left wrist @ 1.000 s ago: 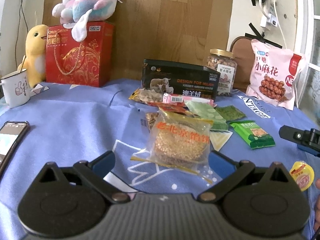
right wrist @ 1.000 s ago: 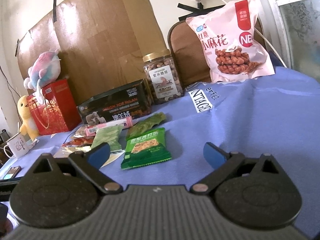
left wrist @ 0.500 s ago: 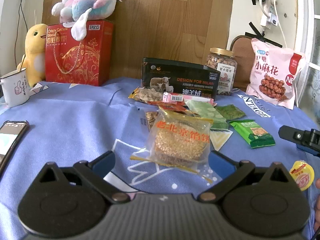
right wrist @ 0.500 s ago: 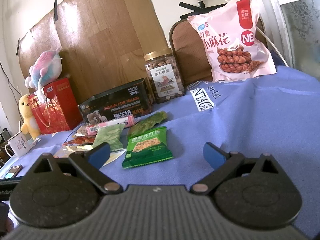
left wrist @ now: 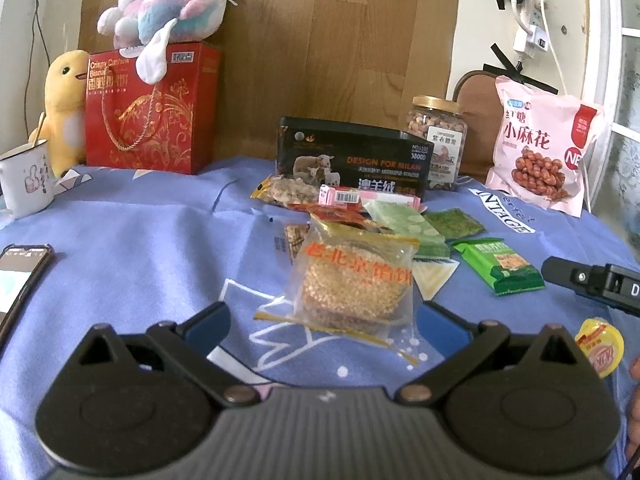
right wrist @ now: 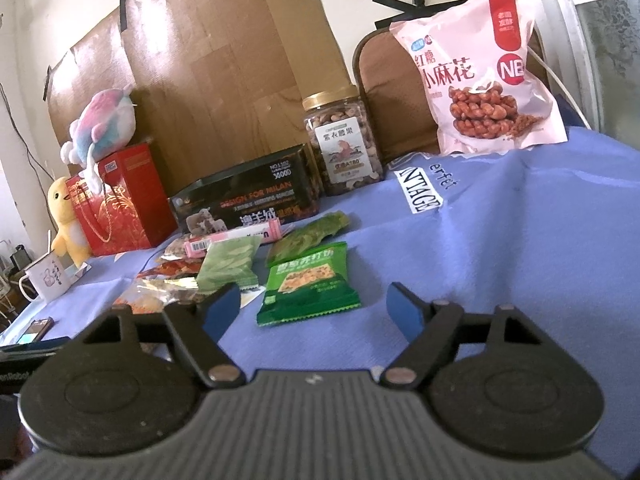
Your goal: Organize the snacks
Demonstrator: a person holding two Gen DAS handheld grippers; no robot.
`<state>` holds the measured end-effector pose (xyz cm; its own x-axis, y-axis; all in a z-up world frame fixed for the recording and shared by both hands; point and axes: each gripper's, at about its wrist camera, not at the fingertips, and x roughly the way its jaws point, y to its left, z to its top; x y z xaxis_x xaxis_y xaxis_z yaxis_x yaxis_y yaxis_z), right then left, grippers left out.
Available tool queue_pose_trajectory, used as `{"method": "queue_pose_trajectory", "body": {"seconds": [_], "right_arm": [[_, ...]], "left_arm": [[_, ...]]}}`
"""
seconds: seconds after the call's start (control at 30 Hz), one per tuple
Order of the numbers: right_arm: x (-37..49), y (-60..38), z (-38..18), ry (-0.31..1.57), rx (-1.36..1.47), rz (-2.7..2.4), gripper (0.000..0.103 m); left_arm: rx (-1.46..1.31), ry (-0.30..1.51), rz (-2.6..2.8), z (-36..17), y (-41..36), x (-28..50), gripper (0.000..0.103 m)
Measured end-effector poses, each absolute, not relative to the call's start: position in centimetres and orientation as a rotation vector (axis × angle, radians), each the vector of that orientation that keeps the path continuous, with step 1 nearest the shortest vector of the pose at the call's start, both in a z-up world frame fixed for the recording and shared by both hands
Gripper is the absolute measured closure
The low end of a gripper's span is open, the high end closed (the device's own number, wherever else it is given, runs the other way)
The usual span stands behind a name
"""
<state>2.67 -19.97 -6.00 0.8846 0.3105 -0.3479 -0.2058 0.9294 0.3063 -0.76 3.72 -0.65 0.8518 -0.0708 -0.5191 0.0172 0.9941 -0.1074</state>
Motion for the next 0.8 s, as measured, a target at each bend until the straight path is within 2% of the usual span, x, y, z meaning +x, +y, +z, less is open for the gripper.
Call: {"method": "queue_pose_trajectory", "body": {"seconds": [0.8], "right_arm": [[2.59,-19.88,-5.85,0.41,0.263,0.318,0.021]], "left_arm": [[-0.077,0.535,-0.099,-0.1,2.88,-1.14,0.0]]}}
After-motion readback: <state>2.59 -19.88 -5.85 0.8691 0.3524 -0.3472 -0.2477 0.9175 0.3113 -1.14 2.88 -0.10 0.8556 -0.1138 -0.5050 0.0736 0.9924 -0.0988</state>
